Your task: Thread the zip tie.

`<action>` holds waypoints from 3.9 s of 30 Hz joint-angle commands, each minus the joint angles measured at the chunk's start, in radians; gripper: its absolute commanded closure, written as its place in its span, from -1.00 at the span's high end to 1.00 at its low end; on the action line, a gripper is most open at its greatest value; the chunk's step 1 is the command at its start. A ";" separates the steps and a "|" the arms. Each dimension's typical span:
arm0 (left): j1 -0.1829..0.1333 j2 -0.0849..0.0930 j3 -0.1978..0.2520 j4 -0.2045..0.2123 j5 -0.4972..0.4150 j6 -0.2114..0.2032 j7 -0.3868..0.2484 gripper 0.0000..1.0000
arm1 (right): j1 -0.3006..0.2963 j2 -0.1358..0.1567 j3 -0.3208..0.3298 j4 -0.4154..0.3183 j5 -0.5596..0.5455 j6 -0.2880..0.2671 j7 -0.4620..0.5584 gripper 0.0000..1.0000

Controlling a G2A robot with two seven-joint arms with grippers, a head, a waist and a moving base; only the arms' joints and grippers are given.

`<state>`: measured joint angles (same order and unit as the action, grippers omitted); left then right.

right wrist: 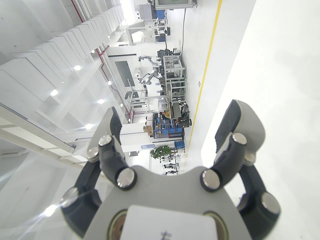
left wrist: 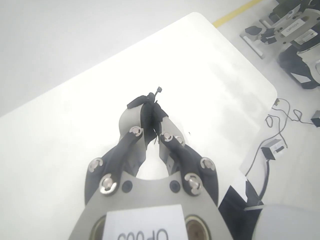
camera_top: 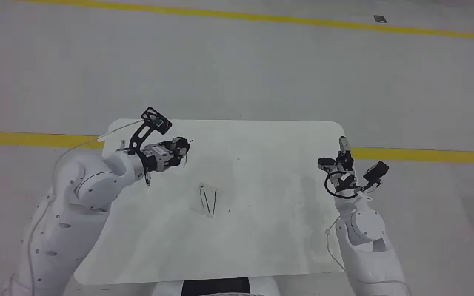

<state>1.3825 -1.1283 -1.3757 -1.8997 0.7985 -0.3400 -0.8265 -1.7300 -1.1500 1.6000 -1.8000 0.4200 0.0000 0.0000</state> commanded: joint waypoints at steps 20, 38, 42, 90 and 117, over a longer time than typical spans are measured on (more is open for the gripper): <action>-0.260 0.435 0.584 0.160 0.083 0.000 0.778 -1.00 | 0.000 0.000 0.000 0.000 0.000 0.000 0.000 1.00; -0.276 0.449 0.612 0.164 0.089 0.000 0.804 -1.00 | 0.103 0.003 -0.172 -0.077 -0.134 0.132 0.349 1.00; -0.276 0.449 0.612 0.164 0.089 0.000 0.804 -1.00 | 0.143 0.003 -0.226 -0.075 -0.119 0.262 0.452 1.00; -0.289 0.394 0.670 0.165 0.472 0.003 0.796 -1.00 | 0.516 0.083 -0.686 0.318 0.570 0.340 0.582 1.00; -0.283 0.387 0.664 0.161 0.482 0.007 0.767 -1.00 | 0.606 0.088 -0.836 0.300 0.684 0.340 0.421 -0.26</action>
<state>1.0993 -0.7415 -0.7114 -1.7388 1.2800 -0.3328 -0.0590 -1.1248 -1.0600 0.7640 -1.5029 1.1001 0.3400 0.4253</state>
